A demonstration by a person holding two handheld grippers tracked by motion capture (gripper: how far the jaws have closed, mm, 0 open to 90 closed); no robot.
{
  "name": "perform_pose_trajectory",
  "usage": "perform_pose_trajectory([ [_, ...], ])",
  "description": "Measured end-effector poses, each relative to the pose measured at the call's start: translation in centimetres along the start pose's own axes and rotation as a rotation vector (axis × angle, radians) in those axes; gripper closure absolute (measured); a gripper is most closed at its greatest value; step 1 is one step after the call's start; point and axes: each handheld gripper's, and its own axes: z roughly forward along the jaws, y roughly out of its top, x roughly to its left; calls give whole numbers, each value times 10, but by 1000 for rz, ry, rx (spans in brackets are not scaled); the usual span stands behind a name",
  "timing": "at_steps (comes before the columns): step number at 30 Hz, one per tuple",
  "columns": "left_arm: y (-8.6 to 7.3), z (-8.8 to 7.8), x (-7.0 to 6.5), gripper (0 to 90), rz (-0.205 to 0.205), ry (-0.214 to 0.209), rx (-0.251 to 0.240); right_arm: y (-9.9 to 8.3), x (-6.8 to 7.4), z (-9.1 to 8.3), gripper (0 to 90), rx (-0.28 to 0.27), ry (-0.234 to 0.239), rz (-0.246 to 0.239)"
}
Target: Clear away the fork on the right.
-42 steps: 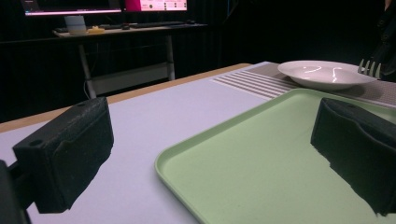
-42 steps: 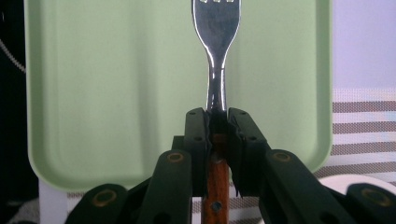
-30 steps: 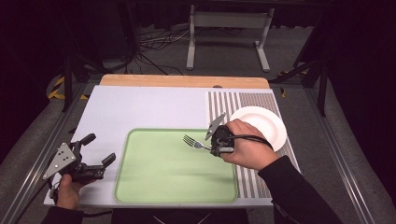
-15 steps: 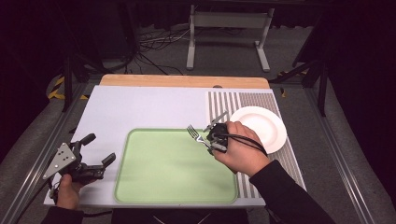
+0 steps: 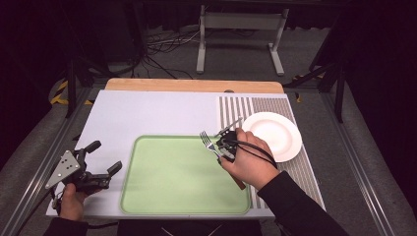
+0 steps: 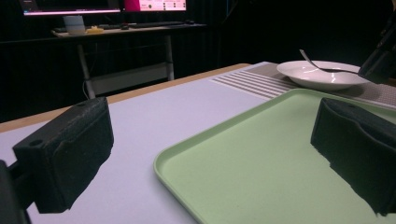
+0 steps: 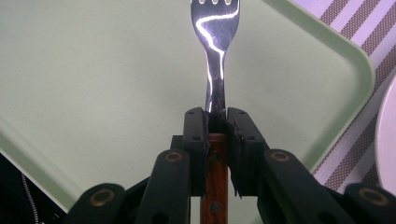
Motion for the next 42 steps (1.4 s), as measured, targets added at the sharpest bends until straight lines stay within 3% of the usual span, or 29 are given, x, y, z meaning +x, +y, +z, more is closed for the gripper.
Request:
perform_pose_trajectory([
  [4, 0, 0, 0, 0, -1, 0, 0, 0, 0, 1, 786, 5, 6, 40],
  [17, 0, 0, 0, 0, -2, 0, -1, -2, -2, 20, 785, 19, 16, 65],
  [28, 0, 0, 0, 1, -2, 0, 0, -7, -3, 40, 784, 89, 10, 102],
  [42, 0, 0, 0, 1, -2, 0, -1, -14, -4, 52, 783, 163, -1, 128],
])
